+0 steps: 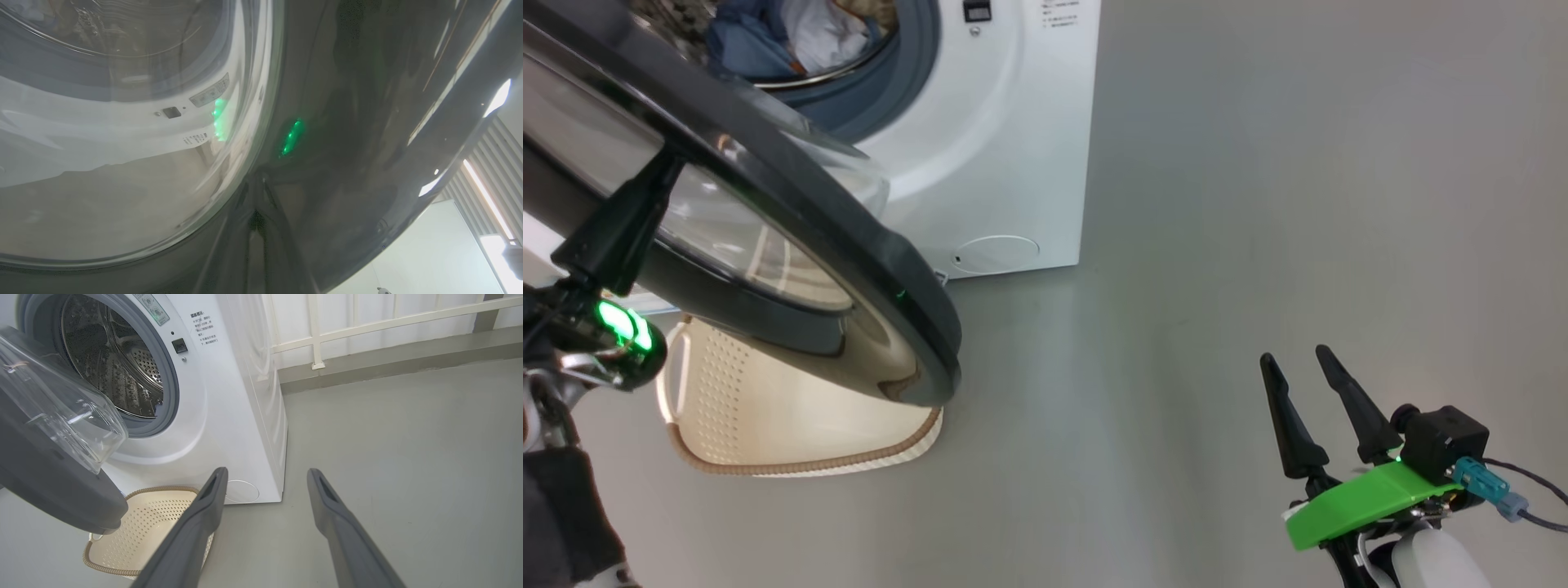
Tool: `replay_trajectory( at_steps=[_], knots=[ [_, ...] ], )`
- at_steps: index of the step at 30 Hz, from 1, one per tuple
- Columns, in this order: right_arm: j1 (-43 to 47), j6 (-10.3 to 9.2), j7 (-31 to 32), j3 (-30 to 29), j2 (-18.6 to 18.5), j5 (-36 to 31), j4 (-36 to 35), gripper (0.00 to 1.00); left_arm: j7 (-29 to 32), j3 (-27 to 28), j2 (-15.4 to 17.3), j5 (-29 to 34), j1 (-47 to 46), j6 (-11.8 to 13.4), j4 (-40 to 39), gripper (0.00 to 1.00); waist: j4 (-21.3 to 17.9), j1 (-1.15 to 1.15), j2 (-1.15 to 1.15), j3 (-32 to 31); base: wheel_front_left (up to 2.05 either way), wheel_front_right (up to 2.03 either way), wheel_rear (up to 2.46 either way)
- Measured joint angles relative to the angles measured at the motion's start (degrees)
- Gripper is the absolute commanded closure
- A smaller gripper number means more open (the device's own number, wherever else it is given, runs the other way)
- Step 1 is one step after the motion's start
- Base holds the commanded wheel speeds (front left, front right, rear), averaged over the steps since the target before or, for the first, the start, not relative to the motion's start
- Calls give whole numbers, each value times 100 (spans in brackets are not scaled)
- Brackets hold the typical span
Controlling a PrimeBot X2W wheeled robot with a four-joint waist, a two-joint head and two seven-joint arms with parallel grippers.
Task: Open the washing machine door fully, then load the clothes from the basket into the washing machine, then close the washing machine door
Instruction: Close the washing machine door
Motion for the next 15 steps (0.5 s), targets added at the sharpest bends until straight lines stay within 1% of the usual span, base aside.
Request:
replay_trajectory(
  at_steps=[6,9,15],
  knots=[
    [-79,0,-1,-1,26,0,-9,0,-147,-23,-14,4,-214,-105,255,100,-104,0,0,102,0,0,0],
    [-81,0,0,0,46,0,-8,0,-244,-15,-20,14,-336,-108,374,100,-138,0,0,133,0,0,0],
    [-104,0,0,0,64,0,-7,0,-460,46,-34,56,-499,-200,584,100,-194,0,0,172,0,0,0]
  ],
)
